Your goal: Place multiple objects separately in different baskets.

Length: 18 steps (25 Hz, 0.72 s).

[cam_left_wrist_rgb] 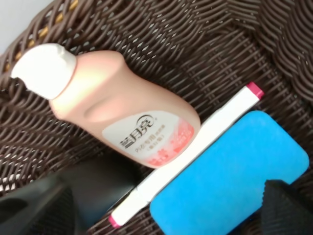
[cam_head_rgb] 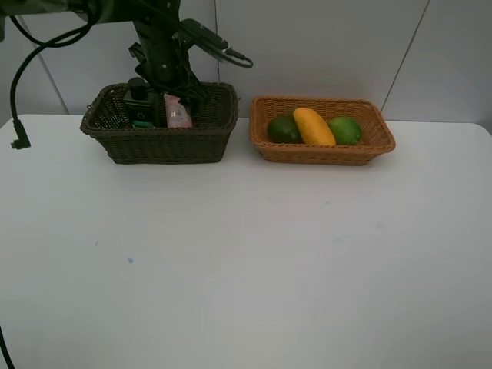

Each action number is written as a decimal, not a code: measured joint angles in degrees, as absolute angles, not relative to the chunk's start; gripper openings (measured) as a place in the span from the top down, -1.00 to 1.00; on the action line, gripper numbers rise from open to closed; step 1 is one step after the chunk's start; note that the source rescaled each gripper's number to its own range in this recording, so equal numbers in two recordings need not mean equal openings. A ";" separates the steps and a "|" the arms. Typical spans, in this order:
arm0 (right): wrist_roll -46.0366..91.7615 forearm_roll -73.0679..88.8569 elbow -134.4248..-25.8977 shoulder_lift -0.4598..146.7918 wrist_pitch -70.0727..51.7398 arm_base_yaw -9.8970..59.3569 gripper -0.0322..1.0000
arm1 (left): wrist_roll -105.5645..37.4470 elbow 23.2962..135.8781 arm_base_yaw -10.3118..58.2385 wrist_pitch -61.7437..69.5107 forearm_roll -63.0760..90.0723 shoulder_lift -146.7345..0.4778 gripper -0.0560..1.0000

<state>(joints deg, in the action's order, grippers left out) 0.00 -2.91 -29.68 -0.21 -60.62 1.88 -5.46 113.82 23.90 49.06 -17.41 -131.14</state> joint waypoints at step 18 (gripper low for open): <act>0.00 -2.91 -29.68 -0.21 -60.62 1.88 -0.99 | -5.97 89.56 23.90 51.93 -13.48 -103.86 -1.00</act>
<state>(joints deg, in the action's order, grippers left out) 0.00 -2.91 -29.68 -0.21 -60.62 1.88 -5.97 89.56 23.90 51.93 -13.48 -103.86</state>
